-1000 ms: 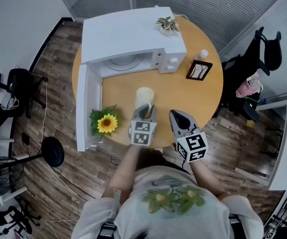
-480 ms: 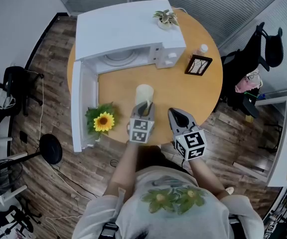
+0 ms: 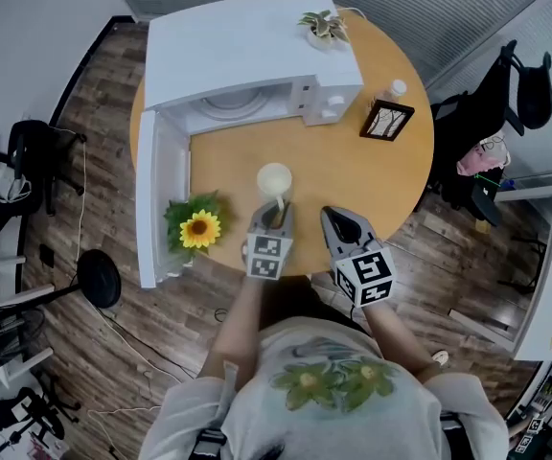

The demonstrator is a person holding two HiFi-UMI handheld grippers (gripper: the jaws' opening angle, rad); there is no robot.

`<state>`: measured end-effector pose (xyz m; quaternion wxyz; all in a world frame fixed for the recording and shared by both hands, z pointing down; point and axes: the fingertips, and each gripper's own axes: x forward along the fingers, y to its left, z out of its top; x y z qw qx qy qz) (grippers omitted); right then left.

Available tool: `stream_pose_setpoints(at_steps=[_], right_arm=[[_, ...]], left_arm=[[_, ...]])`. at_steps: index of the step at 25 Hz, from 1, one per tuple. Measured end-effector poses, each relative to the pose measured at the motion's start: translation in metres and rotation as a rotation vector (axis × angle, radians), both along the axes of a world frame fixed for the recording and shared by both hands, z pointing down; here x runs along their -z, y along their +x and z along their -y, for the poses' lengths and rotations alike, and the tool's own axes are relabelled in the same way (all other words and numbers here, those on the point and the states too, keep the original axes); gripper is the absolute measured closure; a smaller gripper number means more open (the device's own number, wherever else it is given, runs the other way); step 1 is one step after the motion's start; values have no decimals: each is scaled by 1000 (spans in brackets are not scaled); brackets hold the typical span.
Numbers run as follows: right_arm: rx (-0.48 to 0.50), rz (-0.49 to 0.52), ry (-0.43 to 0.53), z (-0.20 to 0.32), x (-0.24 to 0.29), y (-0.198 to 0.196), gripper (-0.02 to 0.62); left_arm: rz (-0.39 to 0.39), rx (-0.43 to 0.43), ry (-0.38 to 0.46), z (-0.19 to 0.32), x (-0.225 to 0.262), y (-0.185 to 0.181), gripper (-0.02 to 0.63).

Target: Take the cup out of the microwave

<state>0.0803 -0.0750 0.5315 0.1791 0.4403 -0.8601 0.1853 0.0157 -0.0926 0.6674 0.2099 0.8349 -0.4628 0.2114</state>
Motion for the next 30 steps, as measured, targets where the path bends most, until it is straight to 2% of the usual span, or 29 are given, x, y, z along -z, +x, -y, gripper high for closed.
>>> stream_pose_setpoints(at_steps=[8, 13, 20, 25, 30], right_arm=[[29, 6, -2, -1, -1, -6, 578], [38, 6, -3, -1, -2, -7, 578], [40, -3, -13, -2, -5, -5, 578], [43, -12, -23, -5, -10, -3, 578], [51, -24, -36, -8, -16, -3, 578]], left_arm=[[52, 10, -32, -8, -14, -8, 566], [36, 5, -33, -10, -14, -5, 566], [42, -67, -35, -17, -22, 2, 545], [54, -105, 1, -20, -26, 5, 543], [23, -134, 59, -21, -24, 4, 537]])
